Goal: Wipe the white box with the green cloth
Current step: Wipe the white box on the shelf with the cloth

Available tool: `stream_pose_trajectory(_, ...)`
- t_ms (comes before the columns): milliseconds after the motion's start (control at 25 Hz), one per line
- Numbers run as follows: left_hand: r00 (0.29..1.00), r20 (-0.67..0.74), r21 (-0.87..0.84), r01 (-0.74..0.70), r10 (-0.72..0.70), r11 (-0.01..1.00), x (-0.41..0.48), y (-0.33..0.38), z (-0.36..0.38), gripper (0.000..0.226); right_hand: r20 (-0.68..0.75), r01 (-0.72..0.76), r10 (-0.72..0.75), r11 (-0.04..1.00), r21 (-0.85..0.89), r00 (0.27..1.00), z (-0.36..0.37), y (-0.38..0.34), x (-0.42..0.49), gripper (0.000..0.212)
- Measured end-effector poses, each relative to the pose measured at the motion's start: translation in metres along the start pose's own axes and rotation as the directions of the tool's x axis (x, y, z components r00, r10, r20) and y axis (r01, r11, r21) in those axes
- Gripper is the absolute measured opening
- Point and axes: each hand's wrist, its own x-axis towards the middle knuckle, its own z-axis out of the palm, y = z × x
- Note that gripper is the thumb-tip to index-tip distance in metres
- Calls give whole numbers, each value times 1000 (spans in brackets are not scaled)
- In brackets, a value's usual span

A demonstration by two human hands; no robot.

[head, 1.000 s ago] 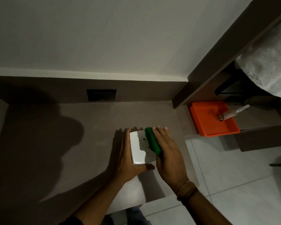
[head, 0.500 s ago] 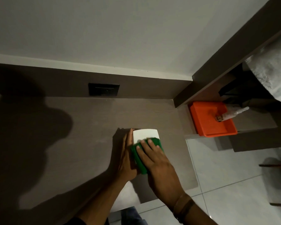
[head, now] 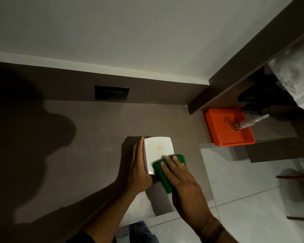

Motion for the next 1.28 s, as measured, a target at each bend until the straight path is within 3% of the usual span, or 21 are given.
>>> stream_pose_trajectory(40, 998, -13, -53, -56, 56, 997, 4, 5, -1, 92, 18, -73, 72, 997, 35, 997, -1, 3, 9, 82)
stream_pose_trajectory(120, 996, -74, 12, -42, 43, 999, 5, 29, -7, 85, 31, -189, 188, 980, 59, 982, -5, 0, 40, 70)
stream_pose_trajectory(240, 992, 124, 45, -24, 18, 999, 3, 28, -3, 63, 78, -84, 82, 996, 21, 994, 2, -16, 39, 74)
stream_pose_trajectory(280, 994, 91, 85, 59, -66, 995, 2, 20, 3, 58, 97, -25, 25, 1000, -1, 995, 5, -15, 20, 81)
stream_pose_trajectory(320, 996, 29, 125, 78, -82, 989, -3, 10, 1, 70, 101, -1, 3, 1000, -20, 995, 1, -10, 4, 88)
stream_pose_trajectory(400, 997, -75, 179, -17, 31, 984, -5, 11, -13, 84, 63, -38, 39, 999, -13, 997, -3, 5, 2, 86)
stream_pose_trajectory(440, 999, 2, 125, -44, 44, 991, 5, 18, -9, 85, 44, -97, 97, 995, 13, 994, -3, 6, 17, 79)
stream_pose_trajectory(520, 995, -16, 111, -100, 102, 989, 4, 3, -13, 93, 43, -176, 174, 984, 29, 984, -1, -4, 49, 70)
stream_pose_trajectory(560, 997, -5, 137, -76, 78, 988, -3, -1, 3, 101, 54, -159, 158, 987, 21, 986, 4, -10, 52, 71)
stream_pose_trajectory(640, 982, 14, 255, 181, -191, 950, -15, -9, 49, 106, 75, -41, 42, 999, -19, 996, 11, -18, 31, 81)
stream_pose_trajectory(720, 961, -91, 335, 277, -261, 901, -17, -21, 57, 88, 105, 7, -1, 998, -55, 994, 6, -18, -3, 92)
stream_pose_trajectory(760, 980, -20, 248, 198, -199, 948, -11, -21, 38, 85, 78, -10, 15, 998, -61, 997, 4, -10, -9, 91)
stream_pose_trajectory(800, 998, 61, 237, 12, -27, 971, -10, -33, 28, 88, 47, -60, 63, 997, -53, 997, 3, -5, -4, 86)
stream_pose_trajectory(840, 997, 79, 169, -32, 19, 985, -2, -17, 12, 91, 23, -135, 136, 991, -18, 990, 4, -2, 11, 78)
stream_pose_trajectory(960, 998, 3, 102, 59, -59, 993, -4, -3, 0, 85, 36, -214, 213, 976, 39, 976, 5, -14, 50, 68)
stream_pose_trajectory(1000, 993, -71, 162, 105, -95, 981, -8, -5, 2, 80, 47, -159, 158, 987, 19, 986, 9, -21, 43, 70)
stream_pose_trajectory(1080, 989, -149, 161, 1, 24, 987, -10, 6, 2, 58, 72, -39, 40, 999, -9, 997, 15, -30, 7, 77)
stream_pose_trajectory(1120, 989, -145, 56, -2, 10, 998, -3, 11, -4, 59, 64, -33, 33, 999, -4, 997, 12, -27, -10, 77)
stream_pose_trajectory(1280, 995, 96, -8, 30, -29, 1000, 4, 14, -7, 93, -8, -254, 255, 964, 75, 967, 3, -8, 20, 66)
